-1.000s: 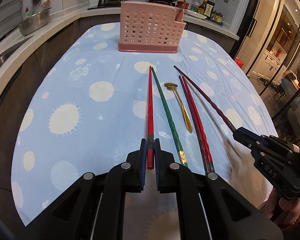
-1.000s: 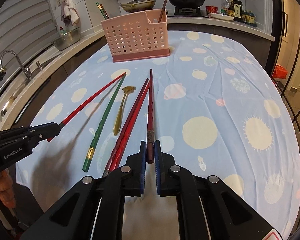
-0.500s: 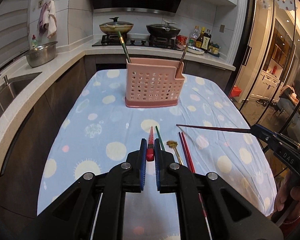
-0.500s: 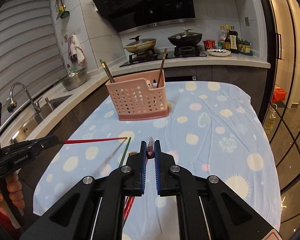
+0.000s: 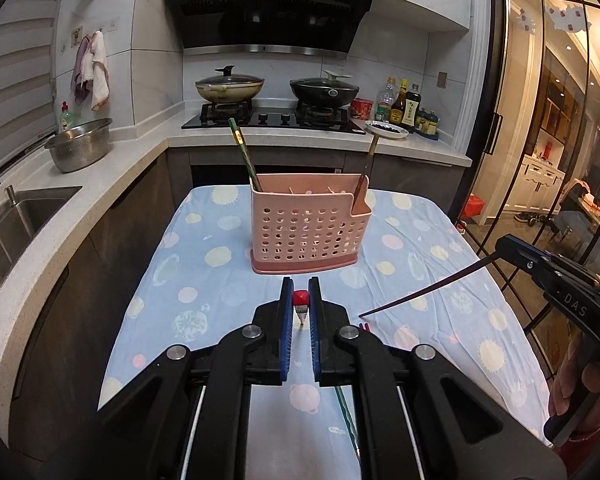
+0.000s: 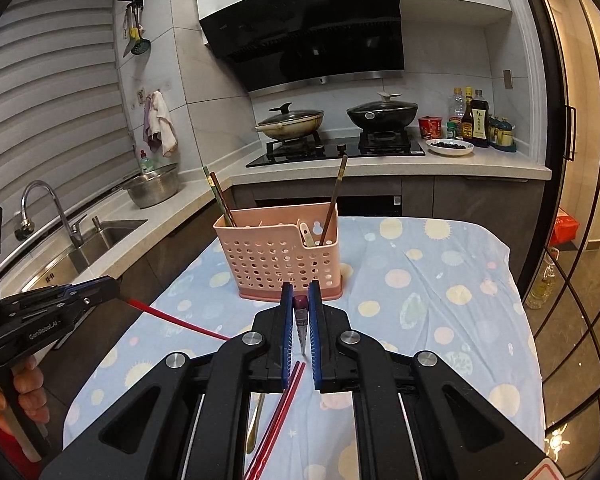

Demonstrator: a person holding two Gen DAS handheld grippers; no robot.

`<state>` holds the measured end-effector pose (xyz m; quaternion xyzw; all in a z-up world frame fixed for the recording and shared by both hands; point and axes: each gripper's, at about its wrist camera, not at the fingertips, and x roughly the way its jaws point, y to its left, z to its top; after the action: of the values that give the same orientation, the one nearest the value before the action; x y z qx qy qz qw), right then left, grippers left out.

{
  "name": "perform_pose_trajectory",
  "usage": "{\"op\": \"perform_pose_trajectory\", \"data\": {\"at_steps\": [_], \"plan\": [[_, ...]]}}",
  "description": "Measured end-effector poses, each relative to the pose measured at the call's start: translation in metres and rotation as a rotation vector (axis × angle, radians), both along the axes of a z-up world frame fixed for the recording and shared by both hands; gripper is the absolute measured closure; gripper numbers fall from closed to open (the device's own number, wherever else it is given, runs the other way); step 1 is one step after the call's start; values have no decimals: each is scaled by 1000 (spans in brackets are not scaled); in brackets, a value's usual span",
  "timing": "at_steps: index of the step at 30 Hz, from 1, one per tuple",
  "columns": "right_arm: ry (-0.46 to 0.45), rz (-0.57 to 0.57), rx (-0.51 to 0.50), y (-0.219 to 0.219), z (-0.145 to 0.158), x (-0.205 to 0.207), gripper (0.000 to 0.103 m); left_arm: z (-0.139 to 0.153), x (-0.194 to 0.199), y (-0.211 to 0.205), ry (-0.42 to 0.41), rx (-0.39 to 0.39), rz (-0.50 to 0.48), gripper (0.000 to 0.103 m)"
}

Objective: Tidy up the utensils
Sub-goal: 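Lift the red chopstick with the left tool while the right tool carries its chopstick to the holder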

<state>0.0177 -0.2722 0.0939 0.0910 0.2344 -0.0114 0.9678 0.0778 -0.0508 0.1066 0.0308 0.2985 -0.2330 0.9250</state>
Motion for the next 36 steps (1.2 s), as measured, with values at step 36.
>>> {"op": "perform_pose_trajectory", "data": {"at_steps": [36], "plan": [[-194, 21, 9, -19, 129, 132, 96, 133, 109, -60, -213, -68, -39, 96]]}}
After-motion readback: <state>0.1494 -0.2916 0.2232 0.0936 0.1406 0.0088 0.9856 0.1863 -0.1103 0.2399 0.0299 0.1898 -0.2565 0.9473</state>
